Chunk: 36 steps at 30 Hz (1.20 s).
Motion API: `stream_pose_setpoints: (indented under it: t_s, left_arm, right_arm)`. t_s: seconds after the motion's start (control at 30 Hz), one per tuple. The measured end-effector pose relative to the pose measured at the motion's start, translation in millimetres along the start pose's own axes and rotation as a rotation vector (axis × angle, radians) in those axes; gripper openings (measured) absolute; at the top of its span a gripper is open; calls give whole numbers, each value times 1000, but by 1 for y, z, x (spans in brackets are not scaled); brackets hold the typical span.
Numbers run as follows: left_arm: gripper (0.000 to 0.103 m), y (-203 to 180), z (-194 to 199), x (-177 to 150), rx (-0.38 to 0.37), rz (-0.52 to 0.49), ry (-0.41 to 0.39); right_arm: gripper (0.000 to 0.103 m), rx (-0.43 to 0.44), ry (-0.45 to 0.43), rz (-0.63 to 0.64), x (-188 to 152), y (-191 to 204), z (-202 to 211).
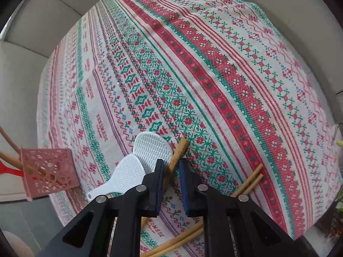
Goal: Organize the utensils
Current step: 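Lift the white spoon with the left tool while the right tool grasps a chopstick, then carry the white spoon and chopstick above the pink holder with both tools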
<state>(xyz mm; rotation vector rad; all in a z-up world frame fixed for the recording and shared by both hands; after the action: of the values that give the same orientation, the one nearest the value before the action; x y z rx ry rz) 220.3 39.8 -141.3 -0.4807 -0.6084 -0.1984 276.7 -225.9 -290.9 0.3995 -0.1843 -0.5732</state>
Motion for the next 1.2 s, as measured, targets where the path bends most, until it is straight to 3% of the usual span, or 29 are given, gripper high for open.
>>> stream_pose_setpoints:
  t_s: [0.13,0.37,0.63,0.8,0.97,1.2]
  left_arm:
    - [0,7,6,5,-8,30,-18]
    - [0,17,29,19,-31,72,-93]
    - [0,29,61,42,-118,158,-267]
    - [0,34,71,57,-195,185,-420]
    - [0,49,61,76,-197,207,-516]
    - [0,59,10,94,-125,157,-500]
  right_arm:
    - [10,102,13,-24,5,-3,0]
    - [9,173,-56,119,-6,28,42]
    - [7,273,-231,302,-32,56,125]
    - [7,334,-290,358,-50,55,167]
    - [7,376,-340,389,-55,60,189]
    - [7,400,-369,410,-54,62,201]
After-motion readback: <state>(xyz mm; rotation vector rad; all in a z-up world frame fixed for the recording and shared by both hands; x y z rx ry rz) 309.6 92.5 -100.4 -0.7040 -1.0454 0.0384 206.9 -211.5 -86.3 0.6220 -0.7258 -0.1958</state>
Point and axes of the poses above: each gripper's, at about its wrist camera, not at the fingertips, and z roughly against the way its jaws point, y to its left, x to its top, the point moved 2 cm from there along -z, roughly the way its jaws point, and after that the axes turned 3 degrees about x, right-handed, at the moved point
